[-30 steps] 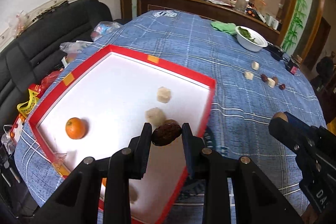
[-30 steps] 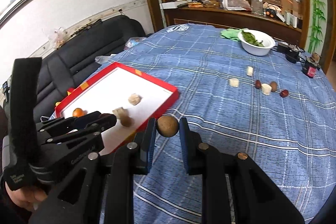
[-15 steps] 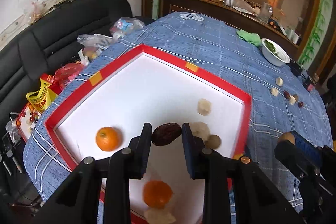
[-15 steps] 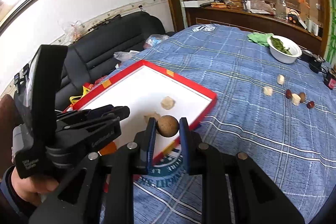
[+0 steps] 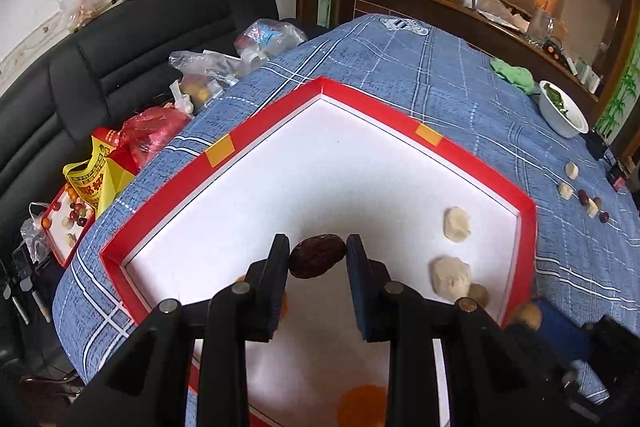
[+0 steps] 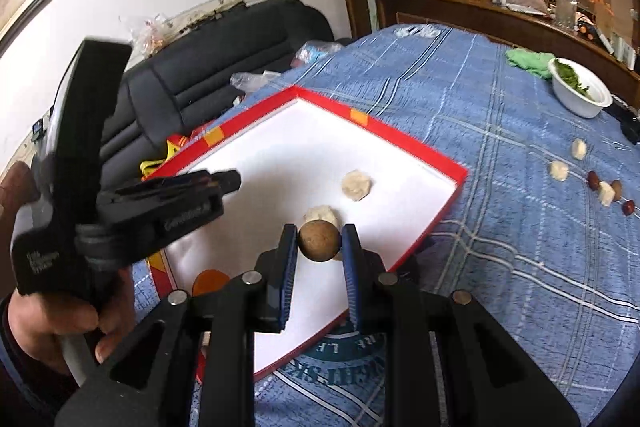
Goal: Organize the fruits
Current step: 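Carry the red date with the left tool while the right tool carries the brown fruit over the tray, then open the left tool over the tray while the right tool releases the brown fruit, then grasp a tan lumpy piece with the left tool while the right tool grasps a pale round piece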
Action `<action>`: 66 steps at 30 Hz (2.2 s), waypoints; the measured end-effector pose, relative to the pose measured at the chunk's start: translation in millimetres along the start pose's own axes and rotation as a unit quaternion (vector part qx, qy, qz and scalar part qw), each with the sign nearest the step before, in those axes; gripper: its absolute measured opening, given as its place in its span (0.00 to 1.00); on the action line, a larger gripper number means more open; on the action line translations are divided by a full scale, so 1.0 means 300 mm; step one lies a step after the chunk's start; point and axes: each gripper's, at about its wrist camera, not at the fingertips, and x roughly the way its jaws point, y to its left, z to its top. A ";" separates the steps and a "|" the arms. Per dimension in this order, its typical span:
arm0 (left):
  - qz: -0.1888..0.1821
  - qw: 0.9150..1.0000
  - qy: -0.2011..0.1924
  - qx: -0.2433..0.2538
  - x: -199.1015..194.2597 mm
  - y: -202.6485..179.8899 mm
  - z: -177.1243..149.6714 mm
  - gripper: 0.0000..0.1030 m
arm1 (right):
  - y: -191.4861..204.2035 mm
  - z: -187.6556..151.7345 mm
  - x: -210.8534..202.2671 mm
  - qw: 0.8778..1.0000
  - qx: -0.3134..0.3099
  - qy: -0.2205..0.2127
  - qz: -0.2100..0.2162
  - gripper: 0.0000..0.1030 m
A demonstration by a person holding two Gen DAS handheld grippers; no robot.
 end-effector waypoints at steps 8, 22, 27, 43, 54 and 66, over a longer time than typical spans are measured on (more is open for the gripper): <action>0.010 1.000 0.007 0.002 0.033 -0.001 0.016 0.27 | 0.023 -0.014 0.051 1.000 -0.008 0.020 0.005 0.24; 0.024 1.000 0.014 0.007 0.068 -0.014 0.026 0.27 | 0.034 -0.027 0.089 0.999 -0.009 0.031 0.004 0.24; 0.026 1.000 0.016 0.007 0.070 -0.012 0.027 0.27 | 0.039 -0.029 0.094 0.999 -0.011 0.035 0.000 0.24; 0.046 0.998 0.015 -0.026 0.026 0.008 0.009 0.67 | 0.043 -0.044 0.090 0.998 -0.013 0.058 0.004 0.58; -0.035 0.999 -0.005 0.018 -0.069 -0.272 0.009 0.69 | -0.440 -0.064 -0.195 0.984 0.123 -0.039 -0.124 0.58; -0.079 0.988 0.013 0.133 0.017 -0.674 -0.009 0.70 | -0.960 -0.020 -0.086 0.953 0.222 0.013 -0.204 0.52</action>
